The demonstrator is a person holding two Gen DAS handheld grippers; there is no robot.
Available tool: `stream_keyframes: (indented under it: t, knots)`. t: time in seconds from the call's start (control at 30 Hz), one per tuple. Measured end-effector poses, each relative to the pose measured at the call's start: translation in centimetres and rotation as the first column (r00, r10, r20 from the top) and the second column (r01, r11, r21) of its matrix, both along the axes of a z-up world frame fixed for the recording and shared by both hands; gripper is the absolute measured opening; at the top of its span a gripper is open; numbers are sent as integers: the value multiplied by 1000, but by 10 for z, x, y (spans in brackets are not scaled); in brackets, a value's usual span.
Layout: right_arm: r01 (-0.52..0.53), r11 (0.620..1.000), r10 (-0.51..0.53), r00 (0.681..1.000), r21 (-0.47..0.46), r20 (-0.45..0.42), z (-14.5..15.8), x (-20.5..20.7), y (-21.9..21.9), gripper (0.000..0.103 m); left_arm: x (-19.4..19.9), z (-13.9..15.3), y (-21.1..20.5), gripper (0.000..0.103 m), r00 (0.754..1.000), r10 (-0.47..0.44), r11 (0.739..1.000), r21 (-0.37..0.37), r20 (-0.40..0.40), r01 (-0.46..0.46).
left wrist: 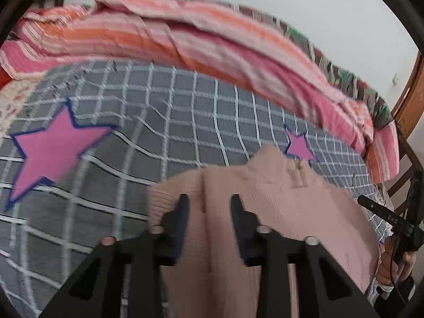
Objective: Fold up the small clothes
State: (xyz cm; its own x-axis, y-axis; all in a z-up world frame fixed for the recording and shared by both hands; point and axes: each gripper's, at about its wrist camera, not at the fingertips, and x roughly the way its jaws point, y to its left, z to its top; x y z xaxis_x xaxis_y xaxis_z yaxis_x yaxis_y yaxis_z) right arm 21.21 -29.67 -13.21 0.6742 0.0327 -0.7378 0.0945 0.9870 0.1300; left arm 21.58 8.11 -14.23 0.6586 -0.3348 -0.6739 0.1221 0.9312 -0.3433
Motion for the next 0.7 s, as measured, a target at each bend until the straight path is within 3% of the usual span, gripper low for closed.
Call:
stream_keyframes:
  t: [0.03, 0.07, 0.1, 0.2, 0.3, 0.47, 0.6, 0.7]
  knots:
    - [-22, 1000, 22, 1000, -15, 14, 6, -3, 11, 43, -4, 4, 7, 49, 1000, 13, 1000, 2, 22, -13]
    - [-45, 999, 46, 999, -30, 22, 9, -4, 23, 43, -7, 6, 15, 63, 999, 34, 999, 8, 37, -34]
    - [-72, 997, 73, 997, -43, 23, 12, -6, 36, 43, -9, 7, 24, 66, 997, 65, 998, 18, 51, -66]
    - [-172, 984, 171, 985, -45, -16, 7, -6, 77, 44, -7, 0, 46, 66, 991, 128, 990, 51, 29, -130]
    - [-220, 974, 216, 975, -62, -57, -8, -1, 103, 44, -2, -16, 65, 66, 982, 189, 974, 129, 2, -187]
    - [-194, 977, 175, 969, -93, -176, -41, 22, 118, 44, 8, -32, 67, 66, 984, 176, 962, 209, 11, -174]
    - [-153, 983, 130, 970, -102, -205, -43, 39, 119, 44, 16, -38, 52, 85, 992, 121, 955, 269, 25, -123]
    - [-138, 979, 104, 971, -147, -216, -47, 53, 125, 44, 16, -39, 51, 85, 993, 108, 955, 273, 38, -114]
